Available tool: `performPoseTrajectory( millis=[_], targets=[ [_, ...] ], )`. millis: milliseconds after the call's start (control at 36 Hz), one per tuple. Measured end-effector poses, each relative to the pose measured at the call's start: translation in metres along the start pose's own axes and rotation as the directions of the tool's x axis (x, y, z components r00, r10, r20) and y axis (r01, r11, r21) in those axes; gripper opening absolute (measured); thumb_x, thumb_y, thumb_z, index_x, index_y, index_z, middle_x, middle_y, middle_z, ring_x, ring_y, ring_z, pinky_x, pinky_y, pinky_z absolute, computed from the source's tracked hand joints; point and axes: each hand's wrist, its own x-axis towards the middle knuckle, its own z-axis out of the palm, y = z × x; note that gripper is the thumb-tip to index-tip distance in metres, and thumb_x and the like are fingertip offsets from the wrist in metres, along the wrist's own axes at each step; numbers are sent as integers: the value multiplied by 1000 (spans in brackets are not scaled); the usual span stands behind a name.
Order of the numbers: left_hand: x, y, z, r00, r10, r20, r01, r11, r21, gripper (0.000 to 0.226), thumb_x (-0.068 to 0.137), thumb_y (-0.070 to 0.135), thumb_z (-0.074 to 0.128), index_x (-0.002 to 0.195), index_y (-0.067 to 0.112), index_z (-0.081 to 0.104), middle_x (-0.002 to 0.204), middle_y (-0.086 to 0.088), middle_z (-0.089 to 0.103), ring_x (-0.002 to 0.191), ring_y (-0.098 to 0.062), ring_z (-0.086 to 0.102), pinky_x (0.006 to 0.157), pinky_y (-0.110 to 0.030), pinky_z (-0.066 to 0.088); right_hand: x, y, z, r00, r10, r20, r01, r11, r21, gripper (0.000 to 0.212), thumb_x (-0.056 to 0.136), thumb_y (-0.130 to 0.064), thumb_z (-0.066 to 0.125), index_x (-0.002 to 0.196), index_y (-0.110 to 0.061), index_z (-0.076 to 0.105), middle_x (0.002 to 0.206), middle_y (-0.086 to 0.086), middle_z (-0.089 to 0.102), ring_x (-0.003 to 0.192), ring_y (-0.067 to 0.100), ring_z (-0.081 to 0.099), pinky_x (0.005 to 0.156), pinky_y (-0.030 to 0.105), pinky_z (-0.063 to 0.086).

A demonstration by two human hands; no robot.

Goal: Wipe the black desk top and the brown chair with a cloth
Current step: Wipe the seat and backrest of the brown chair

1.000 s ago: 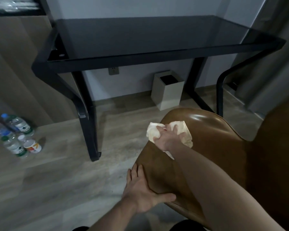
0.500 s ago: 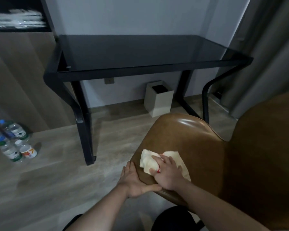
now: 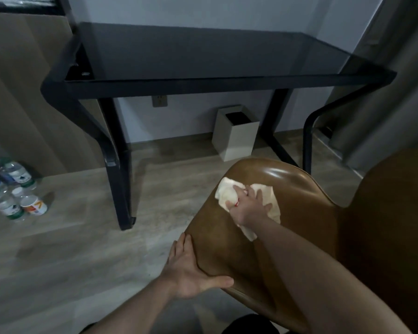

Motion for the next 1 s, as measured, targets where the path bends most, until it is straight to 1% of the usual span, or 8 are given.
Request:
performPoseTrajectory(
  millis=[111, 250, 361, 472, 583, 722, 944, 1000],
  targets=[
    [5, -2, 3, 1000, 8, -23, -8, 1000, -24, 176, 31, 99, 67, 160, 16, -17, 168, 6, -21, 155, -20, -17, 128, -36, 6, 37, 8, -18, 999, 46, -29, -46, 999, 7, 64, 102, -58, 35, 158, -45, 7, 169, -8, -4, 154, 32, -9, 119, 67, 0],
    [10, -1, 2, 1000, 9, -10, -9, 999, -33, 175, 31, 99, 68, 160, 18, -20, 167, 8, -23, 155, -19, -17, 128, -38, 7, 56, 29, -35, 994, 5, -113, -21, 990, -140, 67, 101, -61, 29, 160, -43, 5, 170, -6, -6, 155, 30, -11, 114, 72, -6],
    [11, 2, 1, 1000, 7, -10, -7, 1000, -13, 175, 31, 99, 67, 160, 18, -19, 167, 7, -22, 155, -19, -17, 128, -36, 5, 54, 54, -33, 986, -10, -169, -8, 995, -101, 67, 101, -61, 29, 160, -41, 5, 169, -8, -9, 154, 27, -15, 115, 73, -2],
    [8, 3, -1, 1000, 2, 1, -2, 1000, -25, 178, 28, 101, 66, 159, 17, -20, 167, 6, -23, 155, -20, -17, 128, -37, 6, 33, 92, -38, 974, 56, -222, -74, 995, -74, 70, 101, -63, 31, 160, -40, 2, 169, -7, -9, 155, 32, -8, 118, 67, 3],
    [2, 8, -4, 1000, -1, 24, 2, 1000, -6, 177, 29, 102, 64, 159, 16, -21, 167, 4, -24, 155, -22, -17, 128, -39, 5, 1, 139, -42, 946, 233, -226, -241, 971, -6, 72, 99, -66, 30, 160, -39, 2, 169, -5, -8, 154, 35, 0, 120, 63, 10],
    [-4, 13, -7, 999, 2, 42, -3, 1000, 21, 172, 37, 99, 66, 159, 15, -21, 167, 2, -23, 156, -23, -16, 128, -40, 5, -18, 165, -53, 940, 279, -196, -294, 954, -53, 75, 99, -64, 34, 161, -32, 4, 170, 5, -2, 153, 34, 10, 119, 56, 15],
    [0, 10, -3, 1000, 5, 18, -4, 1000, -10, 174, 34, 97, 68, 160, 15, -19, 168, 4, -22, 155, -22, -18, 128, -40, 6, 11, 144, -57, 913, 391, -116, -385, 920, 66, 75, 102, -59, 34, 160, -33, -5, 168, 2, -14, 154, 36, -7, 118, 63, 5],
    [3, 9, -3, 1000, 9, 18, -9, 1000, -16, 174, 33, 97, 69, 159, 16, -20, 167, 5, -22, 155, -22, -18, 128, -41, 6, 22, 129, -57, 920, 374, -117, -363, 926, 109, 76, 103, -55, 36, 160, -33, -9, 167, 0, -20, 153, 38, -10, 119, 64, 3]
  ],
)
